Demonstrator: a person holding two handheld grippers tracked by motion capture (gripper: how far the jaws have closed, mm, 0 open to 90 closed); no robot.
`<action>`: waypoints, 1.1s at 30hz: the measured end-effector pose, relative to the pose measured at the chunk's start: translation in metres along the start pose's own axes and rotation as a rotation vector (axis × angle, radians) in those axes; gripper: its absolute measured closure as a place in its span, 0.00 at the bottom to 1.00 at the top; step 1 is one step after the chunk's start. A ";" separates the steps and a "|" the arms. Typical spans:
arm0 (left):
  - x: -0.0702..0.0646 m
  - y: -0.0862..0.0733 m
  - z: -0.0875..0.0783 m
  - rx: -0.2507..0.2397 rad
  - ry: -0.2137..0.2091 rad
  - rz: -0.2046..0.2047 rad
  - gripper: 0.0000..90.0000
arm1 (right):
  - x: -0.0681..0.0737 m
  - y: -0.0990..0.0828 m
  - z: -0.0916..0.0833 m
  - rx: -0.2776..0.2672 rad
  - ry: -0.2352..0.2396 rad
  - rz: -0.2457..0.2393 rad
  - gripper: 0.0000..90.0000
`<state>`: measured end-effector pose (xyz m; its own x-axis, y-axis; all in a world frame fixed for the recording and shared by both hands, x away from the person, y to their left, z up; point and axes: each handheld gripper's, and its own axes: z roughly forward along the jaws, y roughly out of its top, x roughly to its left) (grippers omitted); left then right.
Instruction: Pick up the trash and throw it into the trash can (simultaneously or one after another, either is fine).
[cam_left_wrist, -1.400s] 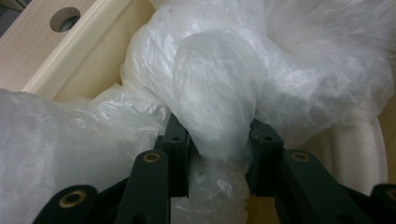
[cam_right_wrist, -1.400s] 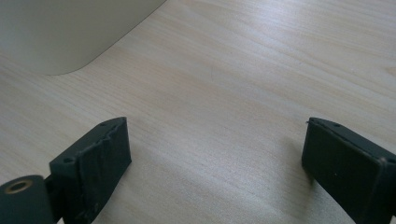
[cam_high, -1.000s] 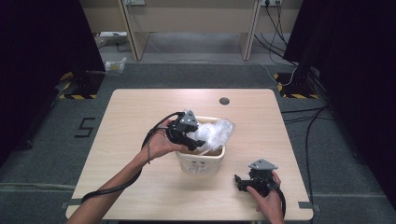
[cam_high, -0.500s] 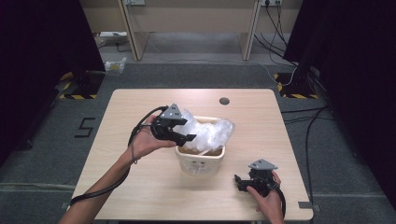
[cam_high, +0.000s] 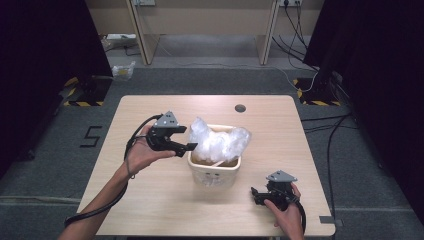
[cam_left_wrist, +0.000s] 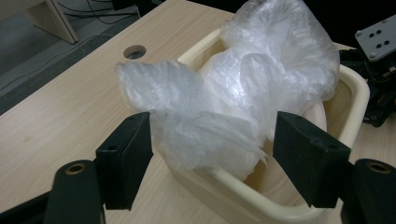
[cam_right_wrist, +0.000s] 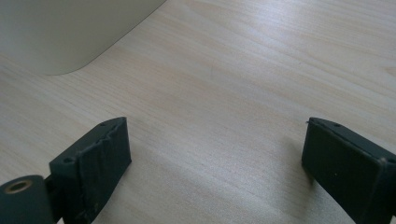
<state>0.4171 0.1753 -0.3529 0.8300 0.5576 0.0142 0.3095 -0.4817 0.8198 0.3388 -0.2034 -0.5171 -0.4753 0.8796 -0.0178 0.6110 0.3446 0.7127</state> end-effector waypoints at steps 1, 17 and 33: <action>0.002 -0.002 -0.002 -0.004 0.003 -0.005 0.31 | 0.000 0.000 0.000 -0.001 -0.001 0.000 0.09; 0.022 -0.030 -0.022 -0.037 0.043 -0.076 0.31 | 0.000 0.000 0.000 0.001 -0.001 0.000 0.09; 0.033 -0.052 -0.027 -0.050 0.055 -0.128 0.30 | 0.000 0.000 0.000 0.001 -0.001 0.000 0.09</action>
<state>0.4158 0.2376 -0.3797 0.7578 0.6495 -0.0621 0.3865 -0.3703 0.8447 0.3388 -0.2033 -0.5171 -0.4746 0.8800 -0.0184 0.6117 0.3447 0.7120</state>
